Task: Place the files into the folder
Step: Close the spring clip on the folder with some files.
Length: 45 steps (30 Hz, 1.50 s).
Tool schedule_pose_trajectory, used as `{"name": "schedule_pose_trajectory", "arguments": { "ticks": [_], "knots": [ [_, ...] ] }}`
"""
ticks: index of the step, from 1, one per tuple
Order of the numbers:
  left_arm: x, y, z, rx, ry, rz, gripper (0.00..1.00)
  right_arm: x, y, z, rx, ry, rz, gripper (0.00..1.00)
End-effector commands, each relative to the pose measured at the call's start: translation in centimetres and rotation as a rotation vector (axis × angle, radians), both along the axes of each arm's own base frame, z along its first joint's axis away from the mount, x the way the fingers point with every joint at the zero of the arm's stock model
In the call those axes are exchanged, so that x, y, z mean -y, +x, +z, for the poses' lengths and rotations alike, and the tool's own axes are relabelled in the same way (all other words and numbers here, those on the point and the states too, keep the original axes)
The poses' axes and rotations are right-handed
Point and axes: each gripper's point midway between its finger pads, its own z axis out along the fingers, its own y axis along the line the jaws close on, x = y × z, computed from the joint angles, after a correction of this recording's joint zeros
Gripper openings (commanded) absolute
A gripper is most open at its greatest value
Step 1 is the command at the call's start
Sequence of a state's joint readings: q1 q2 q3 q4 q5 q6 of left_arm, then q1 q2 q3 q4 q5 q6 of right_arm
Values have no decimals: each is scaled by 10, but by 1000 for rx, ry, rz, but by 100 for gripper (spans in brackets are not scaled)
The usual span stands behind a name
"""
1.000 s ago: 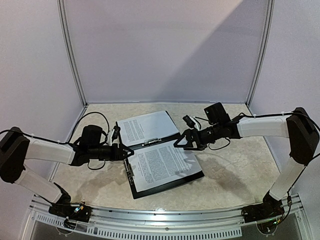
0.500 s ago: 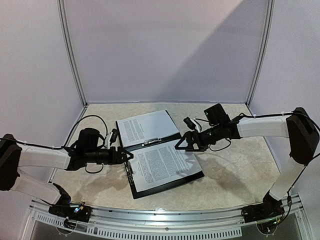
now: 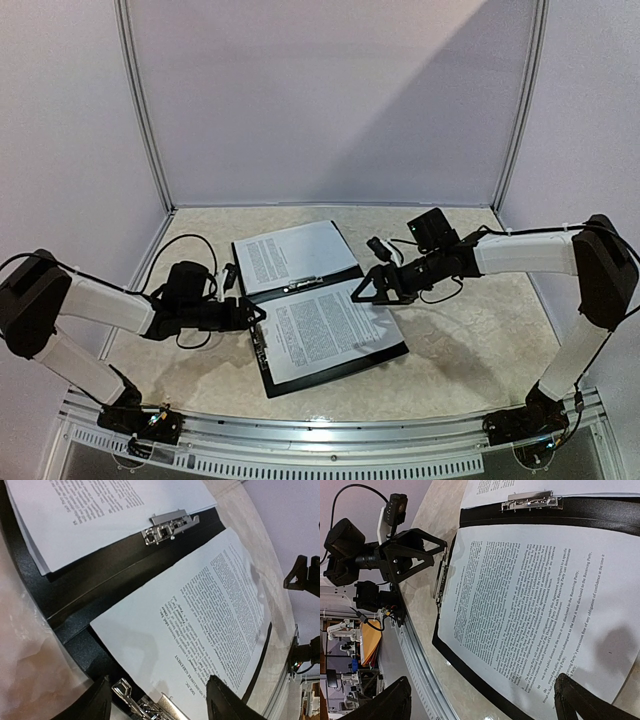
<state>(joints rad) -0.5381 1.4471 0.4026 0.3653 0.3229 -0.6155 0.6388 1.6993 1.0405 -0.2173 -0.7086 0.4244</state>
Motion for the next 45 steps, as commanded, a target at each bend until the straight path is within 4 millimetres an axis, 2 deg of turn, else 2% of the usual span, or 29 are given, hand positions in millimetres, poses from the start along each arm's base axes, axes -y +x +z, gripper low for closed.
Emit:
{"name": "schedule_pose_trajectory", "arguments": {
  "ticks": [1, 10, 21, 39, 42, 45],
  "knots": [
    [7, 2, -1, 12, -25, -41, 64, -2, 2, -2, 11, -10, 6, 99],
    [12, 1, -7, -8, -55, -55, 62, -3, 2, -1, 4, -5, 6, 99],
    [22, -4, 23, 46, -156, -103, 55, -2, -1, -2, 1, -4, 7, 99],
    [52, -44, 36, 6, -262, -215, 52, -2, 0, 0, 10, 1, -3, 99],
    [53, -42, 48, 33, -267, -211, 53, 3, 5, -1, 36, -17, -41, 99],
    [53, -33, 63, 79, -239, -204, 55, 15, 19, -7, 85, -98, -125, 99]
  ]
}}
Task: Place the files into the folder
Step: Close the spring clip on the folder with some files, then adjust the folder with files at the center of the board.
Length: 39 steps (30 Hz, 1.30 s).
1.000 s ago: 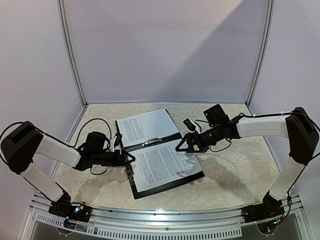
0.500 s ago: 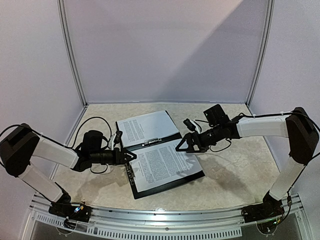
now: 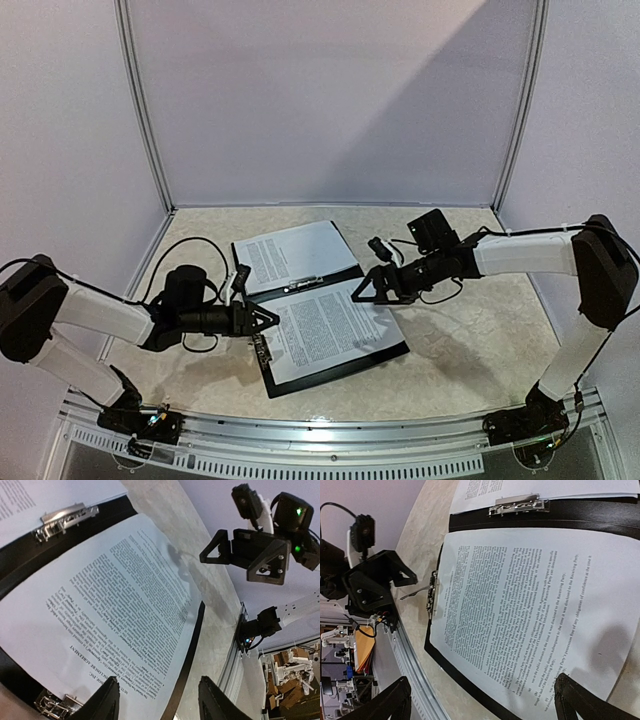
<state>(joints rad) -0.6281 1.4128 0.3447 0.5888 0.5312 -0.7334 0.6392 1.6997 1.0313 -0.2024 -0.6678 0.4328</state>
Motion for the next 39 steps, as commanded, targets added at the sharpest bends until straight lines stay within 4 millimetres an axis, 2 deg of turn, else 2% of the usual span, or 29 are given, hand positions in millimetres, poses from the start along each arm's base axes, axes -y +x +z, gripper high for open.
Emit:
{"name": "schedule_pose_trajectory", "arguments": {
  "ticks": [1, 4, 6, 8, 9, 11, 12, 13, 15, 18, 22, 25, 32, 33, 35, 36, 39],
  "knots": [
    [3, 12, 28, 85, 26, 20, 57, 17, 16, -5, 67, -114, -109, 99],
    [-12, 31, 39, 125, 162, 103, 62, 27, 25, -17, 83, -257, -93, 99],
    [-33, 49, 48, 149, 283, 215, 65, 49, 44, -26, 195, -427, -163, 99],
    [-57, 64, 57, 154, 404, 321, 66, 80, 68, -12, 391, -594, -273, 99],
    [-69, 70, 60, 155, 464, 370, 67, 91, 76, 4, 470, -608, -338, 99],
    [-86, 78, 66, 144, 543, 426, 67, 108, 83, 16, 518, -548, -465, 99],
    [-92, 81, 65, 128, 572, 443, 67, 108, 82, 23, 485, -420, -487, 99],
    [-97, 84, 63, 106, 591, 451, 67, 100, 75, 25, 428, -279, -460, 97],
    [-104, 86, 50, 47, 627, 454, 65, 84, 66, 40, 371, -124, -440, 83],
    [-115, 83, 19, -54, 706, 461, 61, 40, 52, 67, 347, -157, -316, 78],
    [-107, 72, -8, -126, 661, 427, 55, -21, 28, 65, 228, -136, -151, 73],
    [-101, 67, -16, -145, 610, 416, 52, -62, 5, 69, 130, -69, -83, 69],
    [-96, 56, -33, -184, 598, 376, 48, -158, -54, 40, -33, -53, 76, 69],
    [-96, 54, -35, -191, 595, 368, 48, -169, -59, 27, -69, -67, 88, 70],
    [-94, 51, -39, -203, 587, 356, 47, -186, -69, 17, -136, -61, 111, 67],
    [-93, 49, -41, -208, 579, 349, 46, -192, -73, 5, -165, -68, 118, 64],
    [-89, 42, -47, -226, 557, 329, 43, -202, -78, -11, -247, -58, 113, 55]
  ]
}}
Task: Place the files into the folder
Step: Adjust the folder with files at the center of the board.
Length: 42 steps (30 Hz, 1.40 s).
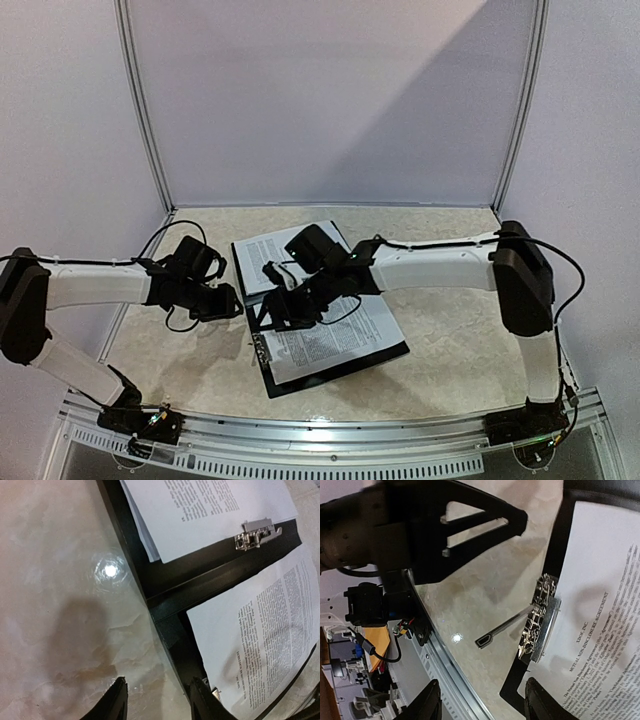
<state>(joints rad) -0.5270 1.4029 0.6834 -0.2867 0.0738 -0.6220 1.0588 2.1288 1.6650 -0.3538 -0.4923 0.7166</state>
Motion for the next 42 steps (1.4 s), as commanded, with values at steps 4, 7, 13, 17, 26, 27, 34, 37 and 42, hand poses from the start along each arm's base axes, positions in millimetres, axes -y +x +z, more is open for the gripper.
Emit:
{"name": "schedule_pose_trajectory", "arguments": {
  "ticks": [4, 7, 13, 17, 26, 27, 34, 37, 42],
  "knots": [
    [16, -16, -16, -49, -89, -49, 42, -15, -15, -23, -222, 9, -12, 53],
    [22, -20, -18, -54, -108, -64, 41, -20, -20, -28, -260, 23, -1, 50],
    [37, -27, -22, -71, -148, -95, 38, -24, -22, -33, -285, 35, -8, 47],
    [41, -32, -29, -95, -144, -101, 35, -25, -21, -37, -290, 34, -11, 45],
    [45, -38, -34, -114, -148, -109, 32, -29, -23, -46, -318, 41, -10, 37],
    [45, -39, -34, -115, -149, -108, 32, -29, -22, -47, -321, 42, -11, 36],
    [47, -41, -35, -122, -159, -111, 29, -32, -23, -51, -339, 54, -10, 34],
    [48, -43, -36, -125, -164, -113, 29, -33, -24, -52, -347, 59, -7, 33],
    [48, -44, -38, -130, -169, -113, 28, -33, -25, -53, -360, 67, -5, 31]
  ]
}}
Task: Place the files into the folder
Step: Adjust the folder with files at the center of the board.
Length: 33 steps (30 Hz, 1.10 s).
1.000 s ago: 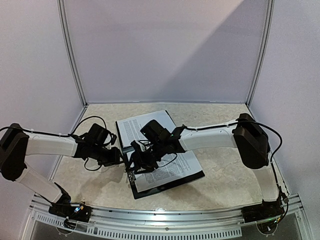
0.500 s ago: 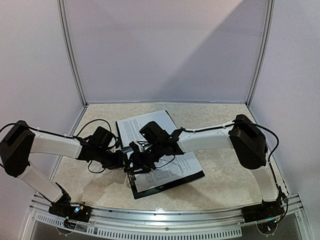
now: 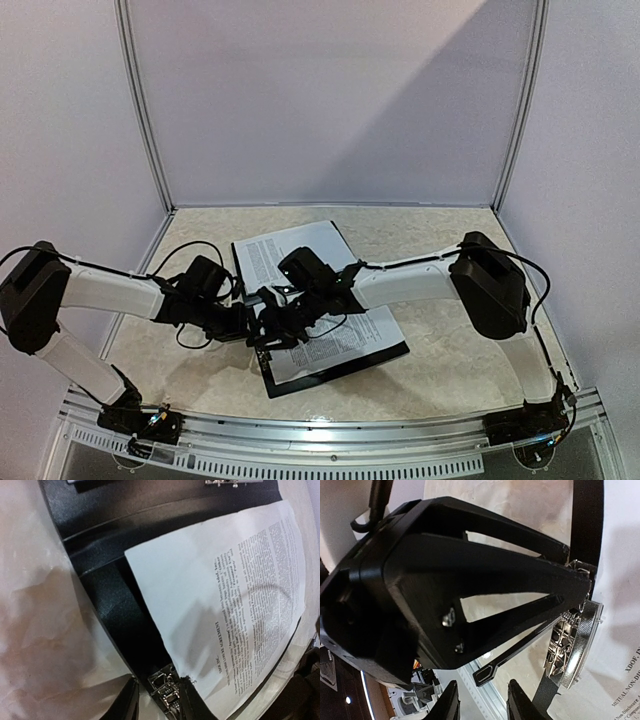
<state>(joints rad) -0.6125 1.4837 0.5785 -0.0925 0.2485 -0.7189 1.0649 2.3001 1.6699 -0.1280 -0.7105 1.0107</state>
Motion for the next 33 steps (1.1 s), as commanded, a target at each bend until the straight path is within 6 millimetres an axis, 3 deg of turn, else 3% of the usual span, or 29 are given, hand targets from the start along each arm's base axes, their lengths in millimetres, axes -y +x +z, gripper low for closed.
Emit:
{"name": "schedule_pose_trajectory", "arguments": {
  "ticks": [1, 14, 26, 33],
  "knots": [
    [3, -7, -7, -16, -5, -15, 28, -2, -3, -11, -26, 4, 7, 31],
    [4, -11, -11, -25, -8, -21, 26, 1, -8, -19, -57, -2, 11, 21],
    [4, -14, -17, -37, -14, -27, 25, 3, -10, -23, -70, -1, 11, 18],
    [4, -15, -18, -40, -15, -29, 24, -2, -5, -8, -54, 40, 4, 31]
  ]
}}
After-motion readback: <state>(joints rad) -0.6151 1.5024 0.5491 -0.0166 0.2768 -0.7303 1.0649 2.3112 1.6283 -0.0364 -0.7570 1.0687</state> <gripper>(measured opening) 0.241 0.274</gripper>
